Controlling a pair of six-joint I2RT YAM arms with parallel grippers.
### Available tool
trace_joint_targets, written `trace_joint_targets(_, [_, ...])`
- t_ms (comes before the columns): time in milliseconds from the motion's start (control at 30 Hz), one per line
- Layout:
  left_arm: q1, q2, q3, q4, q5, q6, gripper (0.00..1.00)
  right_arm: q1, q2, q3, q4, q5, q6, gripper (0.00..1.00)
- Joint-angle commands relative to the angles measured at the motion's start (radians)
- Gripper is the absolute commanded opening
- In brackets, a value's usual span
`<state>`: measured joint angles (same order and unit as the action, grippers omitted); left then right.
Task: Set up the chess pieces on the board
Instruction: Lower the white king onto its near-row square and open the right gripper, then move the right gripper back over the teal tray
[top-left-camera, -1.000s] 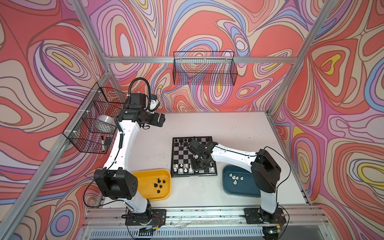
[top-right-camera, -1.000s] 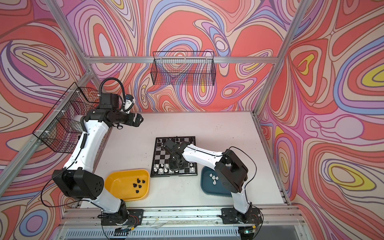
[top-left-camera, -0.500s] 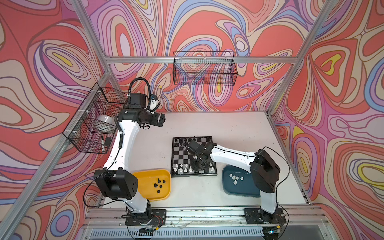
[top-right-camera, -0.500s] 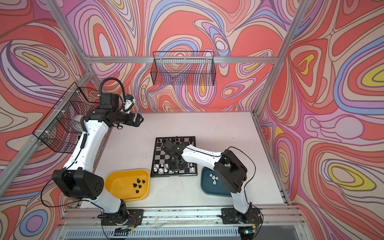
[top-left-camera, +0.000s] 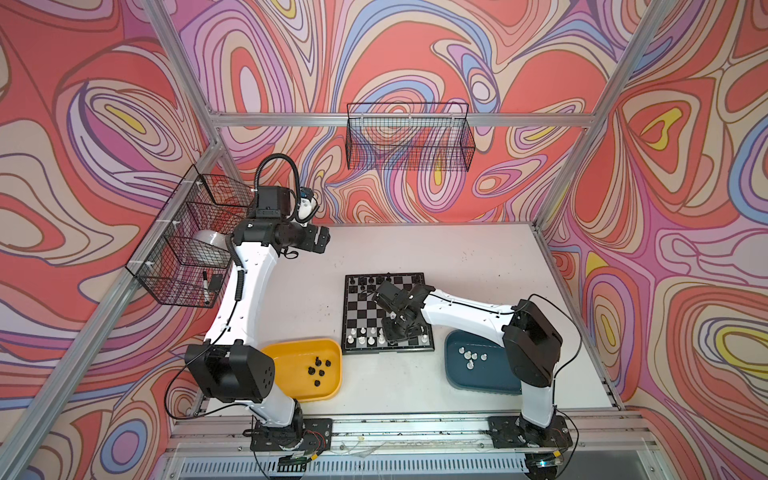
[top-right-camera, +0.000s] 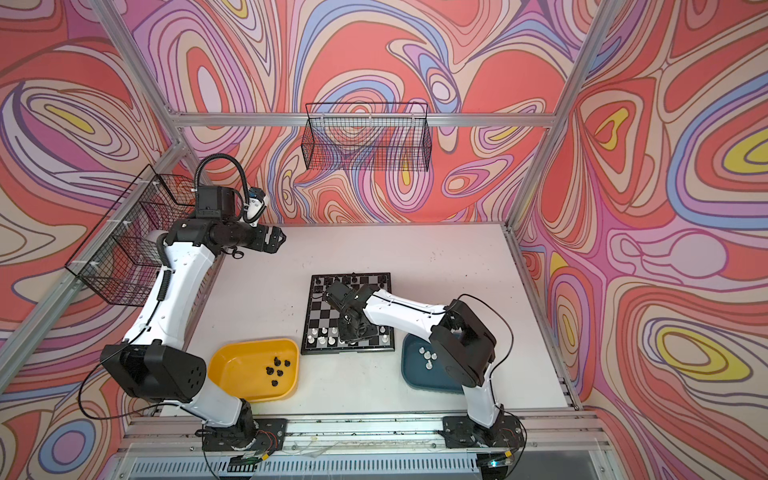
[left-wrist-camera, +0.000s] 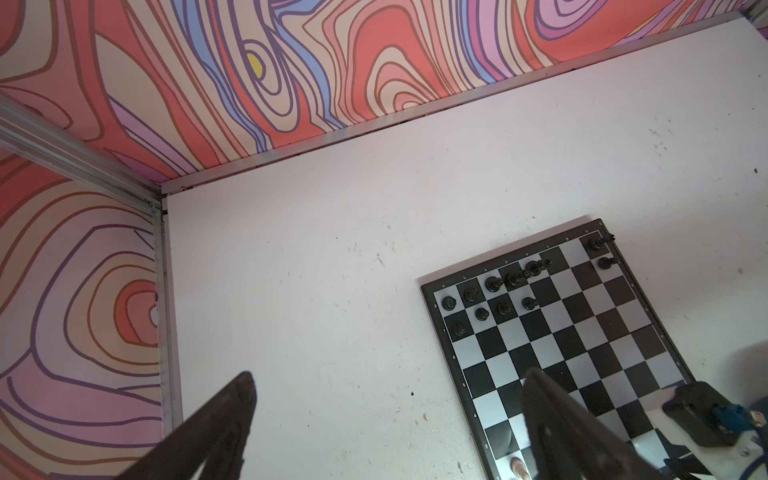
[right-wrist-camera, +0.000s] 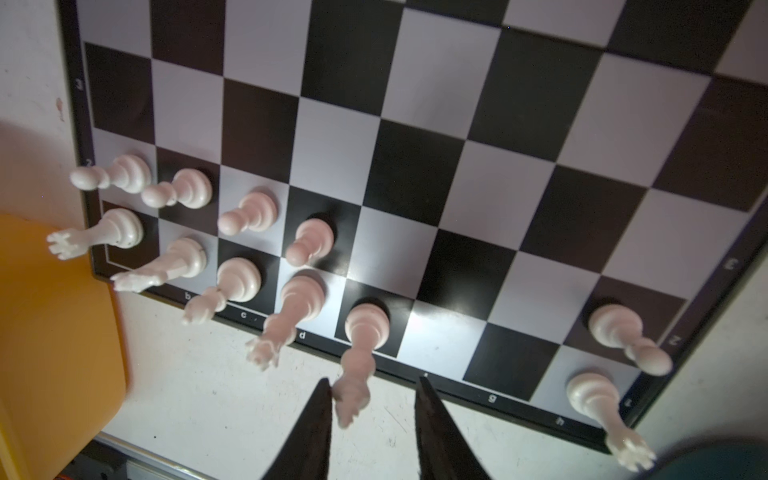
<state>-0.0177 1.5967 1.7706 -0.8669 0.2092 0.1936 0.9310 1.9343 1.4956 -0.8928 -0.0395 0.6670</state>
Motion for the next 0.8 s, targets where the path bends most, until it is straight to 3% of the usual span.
trace_joint_targets(0, [0.006,-0.030,0.017,-0.005,0.002,-0.002,1.00,0.008,-0.057,0.044,-0.034,0.026,-0.018,0.35])
trace_joint_targets(300, [0.005,-0.045,0.018,-0.020,-0.014,0.016,1.00,0.009,-0.089,0.108,-0.043,-0.019,-0.052,0.36])
trace_joint_targets(500, [0.005,-0.037,0.044,-0.051,0.036,0.067,1.00,-0.005,-0.154,0.138,-0.156,0.080,-0.057,0.35])
trace_joint_targets(767, [0.004,0.056,0.177,-0.194,0.161,0.130,1.00,-0.159,-0.446,-0.102,-0.189,0.152,0.033,0.29])
